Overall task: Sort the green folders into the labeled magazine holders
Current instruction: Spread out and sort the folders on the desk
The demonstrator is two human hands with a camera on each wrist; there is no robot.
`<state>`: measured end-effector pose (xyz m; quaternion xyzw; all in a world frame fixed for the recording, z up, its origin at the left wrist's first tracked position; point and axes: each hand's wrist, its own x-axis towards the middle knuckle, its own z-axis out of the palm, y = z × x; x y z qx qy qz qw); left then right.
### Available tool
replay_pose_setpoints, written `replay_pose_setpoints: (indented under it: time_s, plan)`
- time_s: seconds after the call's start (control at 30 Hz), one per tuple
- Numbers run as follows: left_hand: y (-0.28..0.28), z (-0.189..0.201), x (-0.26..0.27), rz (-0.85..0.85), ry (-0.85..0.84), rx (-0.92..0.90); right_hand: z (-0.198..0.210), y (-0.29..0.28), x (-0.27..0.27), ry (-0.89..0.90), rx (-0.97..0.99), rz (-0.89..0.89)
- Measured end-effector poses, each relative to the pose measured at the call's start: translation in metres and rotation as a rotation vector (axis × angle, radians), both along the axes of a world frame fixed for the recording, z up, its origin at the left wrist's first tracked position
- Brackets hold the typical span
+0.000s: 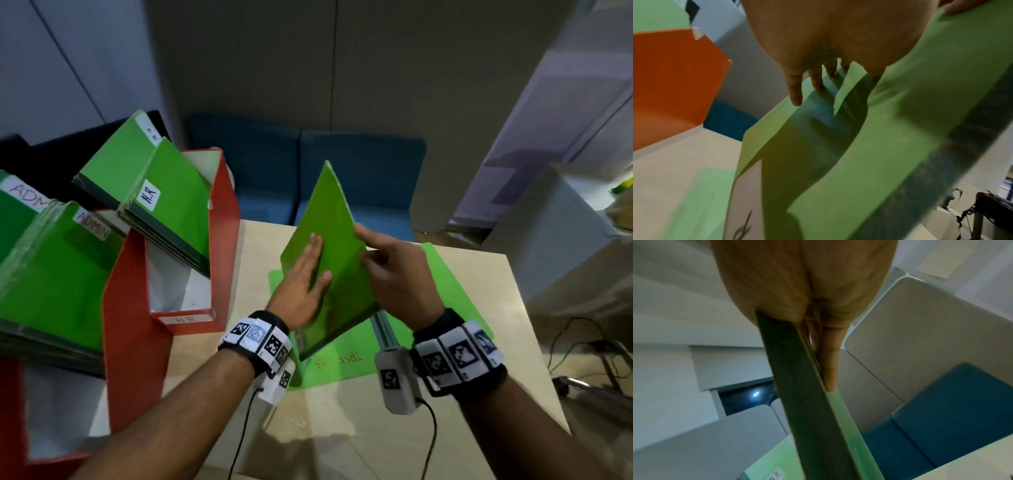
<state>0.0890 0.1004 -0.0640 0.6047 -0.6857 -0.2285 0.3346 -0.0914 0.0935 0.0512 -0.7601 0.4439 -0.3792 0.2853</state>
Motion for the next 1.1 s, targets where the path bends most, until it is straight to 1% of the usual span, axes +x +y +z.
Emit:
replay_pose_setpoints:
  time_s: [0.1,0.2,0.27,0.3,0.37,0.4,0.47,0.57,0.67,0.73,0.83,0.9,0.97,1.03,1.1]
  plan:
    - [0.011,-0.007,0.019,0.03,-0.042,0.059,0.003,-0.008,-0.008,-0.158,0.001,-0.024]
    - [0.022,-0.009,0.045,0.161,-0.008,0.103,0.012,-0.014,-0.016,-0.319,0.022,0.001]
    - [0.03,-0.004,0.064,0.284,0.06,0.163,0.018,-0.02,-0.018,-0.403,-0.003,-0.026]
    - [0.035,0.001,0.073,0.313,0.116,0.203,0.02,-0.024,-0.018,-0.46,-0.011,-0.047]
    - [0.043,0.016,0.089,0.314,0.263,0.265,0.023,-0.034,-0.014,-0.564,0.002,-0.069]
    - [0.046,0.026,0.097,0.328,0.335,0.267,0.023,-0.039,-0.011,-0.587,0.013,-0.066]
    - [0.05,0.043,0.117,0.436,0.423,0.187,0.016,-0.051,0.002,-0.516,0.001,-0.058]
    - [0.057,0.067,0.157,0.597,0.438,0.025,-0.005,-0.067,0.031,-0.372,-0.051,-0.034]
    - [0.07,0.094,0.189,0.732,0.457,-0.114,-0.021,-0.074,0.073,-0.215,-0.12,-0.018]
    - [0.081,0.112,0.206,0.781,0.447,-0.222,-0.031,-0.075,0.108,-0.115,-0.118,-0.006]
    - [0.095,0.145,0.227,0.831,0.424,-0.368,-0.044,-0.066,0.17,-0.036,-0.059,0.068]
    - [0.103,0.167,0.238,0.858,0.376,-0.457,-0.05,-0.057,0.215,0.007,0.068,0.143]
    - [0.11,0.188,0.244,0.868,0.281,-0.533,-0.054,-0.046,0.255,0.077,0.166,0.233]
    - [0.112,0.2,0.248,0.851,0.136,-0.578,-0.056,-0.036,0.287,0.181,0.185,0.343]
    - [0.106,0.202,0.25,0.829,0.016,-0.569,-0.055,-0.028,0.312,0.255,0.181,0.453]
